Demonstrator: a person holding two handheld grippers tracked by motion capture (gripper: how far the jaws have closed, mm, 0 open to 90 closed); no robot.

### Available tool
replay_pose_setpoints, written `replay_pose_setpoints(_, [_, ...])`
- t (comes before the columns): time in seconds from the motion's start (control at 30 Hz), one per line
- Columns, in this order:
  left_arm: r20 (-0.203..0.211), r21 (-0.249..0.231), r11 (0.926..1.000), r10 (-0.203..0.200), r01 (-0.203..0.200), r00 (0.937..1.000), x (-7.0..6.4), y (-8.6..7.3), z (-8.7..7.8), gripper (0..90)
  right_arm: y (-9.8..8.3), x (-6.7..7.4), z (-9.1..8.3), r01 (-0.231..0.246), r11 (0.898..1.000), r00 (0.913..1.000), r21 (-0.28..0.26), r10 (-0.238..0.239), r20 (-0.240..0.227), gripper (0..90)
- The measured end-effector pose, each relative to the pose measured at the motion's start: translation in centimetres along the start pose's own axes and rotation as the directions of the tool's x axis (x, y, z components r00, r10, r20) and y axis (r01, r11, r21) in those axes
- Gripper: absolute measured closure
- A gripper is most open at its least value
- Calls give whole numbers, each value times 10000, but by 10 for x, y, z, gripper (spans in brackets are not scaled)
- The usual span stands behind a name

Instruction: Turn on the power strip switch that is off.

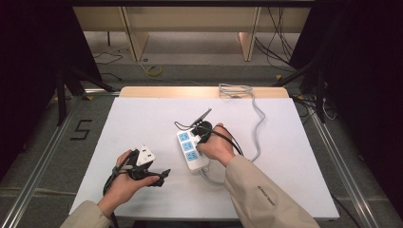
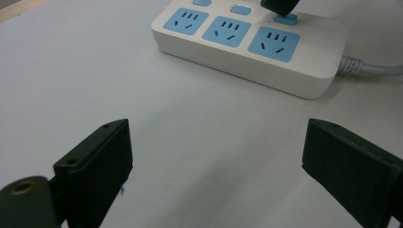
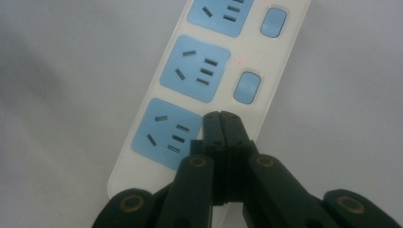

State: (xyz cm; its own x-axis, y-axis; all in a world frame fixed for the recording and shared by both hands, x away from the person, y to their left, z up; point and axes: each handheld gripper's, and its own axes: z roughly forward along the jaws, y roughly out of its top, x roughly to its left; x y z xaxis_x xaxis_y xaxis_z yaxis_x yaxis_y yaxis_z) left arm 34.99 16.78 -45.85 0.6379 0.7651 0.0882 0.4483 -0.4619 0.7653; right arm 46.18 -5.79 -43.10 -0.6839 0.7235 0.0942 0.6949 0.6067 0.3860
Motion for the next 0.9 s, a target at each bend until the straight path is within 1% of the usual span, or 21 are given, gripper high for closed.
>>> replay_pose_setpoints(0.37, [16, -9, 10000, 9, -9, 10000, 0, 0, 0, 91, -1, 1, 0, 113, 9998, 9999, 140, -114, 57, 900])
replay_pose_setpoints(0.73, [70, -70, 10000, -13, 14, 10000, -1, 1, 0, 92, 0, 3, 1, -67, 9996, 9998, 276, 62, 200, 900])
replay_pose_setpoints(0.9, [86, -69, 10000, -50, 51, 10000, -1, 1, 0, 92, 0, 2, 3, -7, 9997, 9998, 263, 1, 198, 900])
